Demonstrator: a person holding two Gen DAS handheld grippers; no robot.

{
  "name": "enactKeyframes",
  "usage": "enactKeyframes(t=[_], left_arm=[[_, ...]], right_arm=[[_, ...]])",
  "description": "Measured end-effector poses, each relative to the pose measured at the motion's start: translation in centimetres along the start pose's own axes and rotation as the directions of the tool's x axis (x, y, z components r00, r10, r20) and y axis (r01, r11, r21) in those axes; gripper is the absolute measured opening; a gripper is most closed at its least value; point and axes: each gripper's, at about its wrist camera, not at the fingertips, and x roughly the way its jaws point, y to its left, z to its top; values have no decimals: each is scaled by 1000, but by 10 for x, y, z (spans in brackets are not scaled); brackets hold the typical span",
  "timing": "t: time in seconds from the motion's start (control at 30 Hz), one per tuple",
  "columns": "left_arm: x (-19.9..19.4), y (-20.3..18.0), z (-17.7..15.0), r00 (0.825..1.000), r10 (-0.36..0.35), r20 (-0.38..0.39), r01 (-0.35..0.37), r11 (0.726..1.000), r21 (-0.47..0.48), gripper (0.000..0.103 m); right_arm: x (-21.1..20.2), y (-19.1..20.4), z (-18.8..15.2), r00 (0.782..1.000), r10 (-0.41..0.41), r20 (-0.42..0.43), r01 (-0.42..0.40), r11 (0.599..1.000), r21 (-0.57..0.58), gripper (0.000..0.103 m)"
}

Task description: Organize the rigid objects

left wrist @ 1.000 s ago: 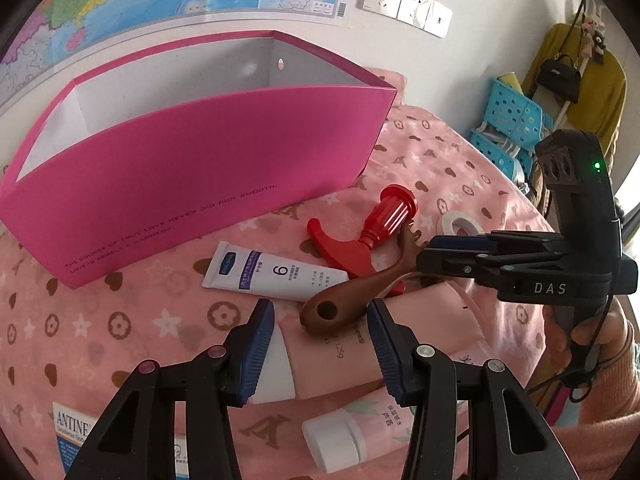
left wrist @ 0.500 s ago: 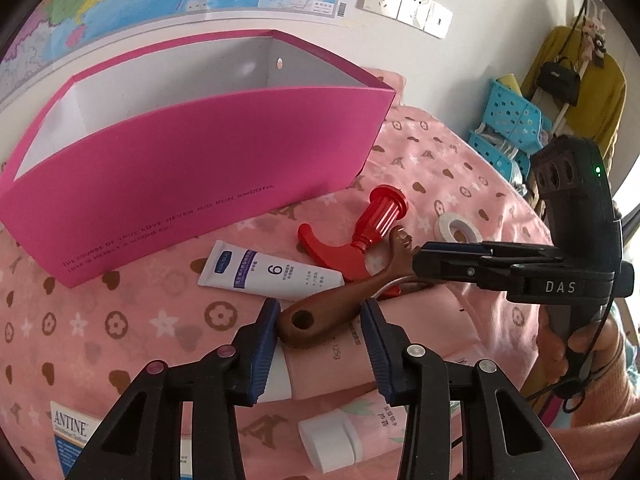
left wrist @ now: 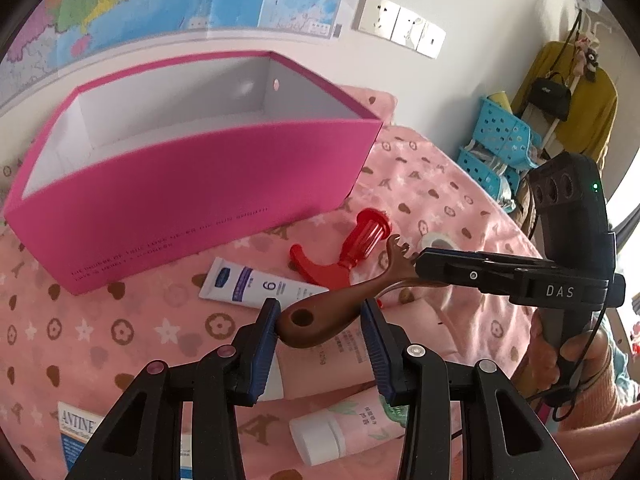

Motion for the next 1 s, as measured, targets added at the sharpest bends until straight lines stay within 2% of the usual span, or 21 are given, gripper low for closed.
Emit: enactKeyframes(t=[0.3, 0.6, 0.77, 1.0], left_arm=[[-29, 1, 20, 997, 11, 81, -13, 1000, 25, 42], [-48, 10, 60, 985, 45, 168, -55, 997, 55, 42], [-45, 25, 85, 980, 64, 186, -74, 996, 48, 42], [-26, 45, 103, 985, 72, 156, -76, 997, 22, 42]], right_arm=[[-17, 24, 22, 998, 18, 62, -14, 997, -71, 45], [-24, 53, 69, 990, 23, 140, 1, 986, -166, 45], [-17, 57, 96, 987, 28, 156, 1, 983, -184, 45], [10, 52, 123, 991, -4, 130, 28, 983, -181, 45]])
